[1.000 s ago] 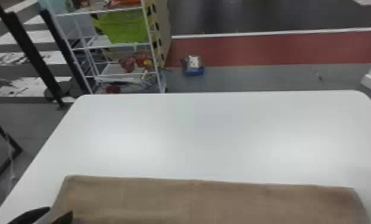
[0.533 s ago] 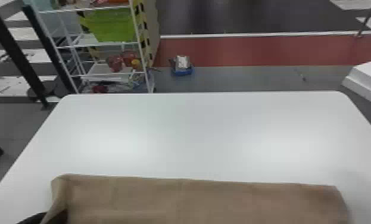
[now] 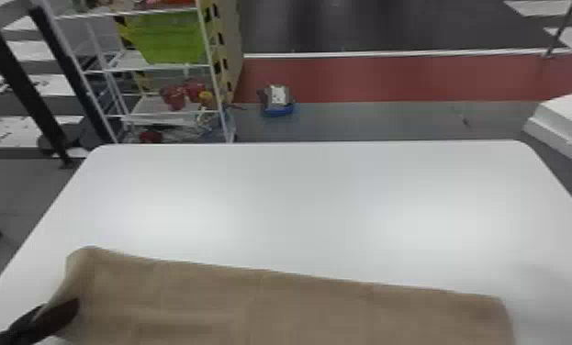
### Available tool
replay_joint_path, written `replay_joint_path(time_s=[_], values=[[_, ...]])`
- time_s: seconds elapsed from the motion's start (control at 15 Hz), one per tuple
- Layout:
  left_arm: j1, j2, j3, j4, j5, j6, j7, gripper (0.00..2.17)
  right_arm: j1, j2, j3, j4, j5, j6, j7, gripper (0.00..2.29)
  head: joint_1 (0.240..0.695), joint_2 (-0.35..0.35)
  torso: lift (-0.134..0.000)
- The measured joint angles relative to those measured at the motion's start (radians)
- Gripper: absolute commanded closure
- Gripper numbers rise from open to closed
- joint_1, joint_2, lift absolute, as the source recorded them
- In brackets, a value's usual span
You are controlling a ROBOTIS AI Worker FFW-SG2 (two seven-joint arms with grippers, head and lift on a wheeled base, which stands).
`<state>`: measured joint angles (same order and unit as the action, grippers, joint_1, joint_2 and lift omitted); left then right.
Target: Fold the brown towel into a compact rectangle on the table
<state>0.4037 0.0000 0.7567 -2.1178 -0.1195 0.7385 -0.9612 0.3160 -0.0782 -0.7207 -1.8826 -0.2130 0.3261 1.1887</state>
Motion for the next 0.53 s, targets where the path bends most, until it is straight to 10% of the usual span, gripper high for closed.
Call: replay_joint_path(time_s=[0.53], values=[[0.06,0.0,-0.061,-0.36,0.111,0.22,-0.051,1.48,0.003,0.007,0.027,0.021,0.007,-0.035,-0.015,0.2,0.695,-0.008,-0.134]])
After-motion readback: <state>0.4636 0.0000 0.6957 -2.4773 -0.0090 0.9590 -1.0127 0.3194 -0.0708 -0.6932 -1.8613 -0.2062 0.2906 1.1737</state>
